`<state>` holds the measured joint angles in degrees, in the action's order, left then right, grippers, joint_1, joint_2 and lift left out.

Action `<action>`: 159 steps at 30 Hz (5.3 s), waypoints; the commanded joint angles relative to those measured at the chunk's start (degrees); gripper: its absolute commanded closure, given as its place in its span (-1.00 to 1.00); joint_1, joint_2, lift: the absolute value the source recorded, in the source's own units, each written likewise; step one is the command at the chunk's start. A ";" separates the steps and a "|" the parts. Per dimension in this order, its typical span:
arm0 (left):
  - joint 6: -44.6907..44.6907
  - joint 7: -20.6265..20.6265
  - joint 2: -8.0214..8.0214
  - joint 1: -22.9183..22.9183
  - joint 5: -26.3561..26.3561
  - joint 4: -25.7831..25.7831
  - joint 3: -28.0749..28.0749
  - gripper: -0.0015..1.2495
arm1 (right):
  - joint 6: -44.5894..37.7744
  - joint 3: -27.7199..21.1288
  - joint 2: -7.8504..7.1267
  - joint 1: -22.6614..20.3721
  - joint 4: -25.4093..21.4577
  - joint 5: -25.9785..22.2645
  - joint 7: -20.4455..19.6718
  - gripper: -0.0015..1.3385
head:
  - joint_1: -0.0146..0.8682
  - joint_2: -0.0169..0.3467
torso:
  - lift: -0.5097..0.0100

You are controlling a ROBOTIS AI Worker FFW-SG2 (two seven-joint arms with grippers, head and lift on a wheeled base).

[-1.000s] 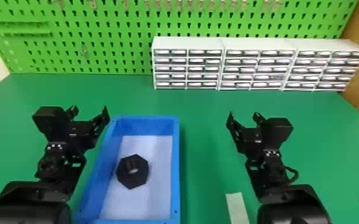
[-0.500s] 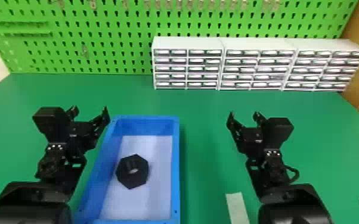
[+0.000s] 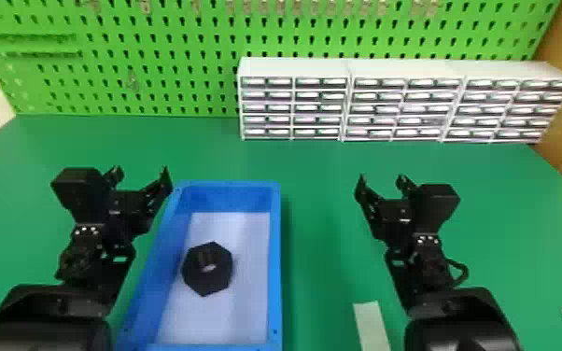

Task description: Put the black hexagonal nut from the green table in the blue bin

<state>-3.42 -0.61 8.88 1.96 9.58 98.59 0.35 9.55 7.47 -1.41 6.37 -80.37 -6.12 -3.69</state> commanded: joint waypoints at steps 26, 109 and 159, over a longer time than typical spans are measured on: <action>-0.01 0.00 0.00 -0.02 0.00 0.02 0.09 -0.37 | -0.67 -0.09 -0.44 0.40 -0.57 -0.12 0.00 -0.28 | 0.59 -0.62 | 0.59; -0.01 0.00 0.00 -0.02 0.53 -0.07 0.18 -0.37 | -2.08 -0.61 -0.44 0.49 -2.24 0.76 0.00 -0.28 | 0.59 -0.62 | 0.59; -0.01 0.00 0.00 -0.02 0.44 -0.07 0.00 -0.37 | -2.61 -0.53 -0.44 0.49 -2.33 0.32 0.09 -0.28 | 0.59 -0.62 | 0.59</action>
<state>-3.43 -0.61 8.88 1.93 10.02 98.53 0.44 6.94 6.94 -1.93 6.86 -82.70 -5.80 -3.67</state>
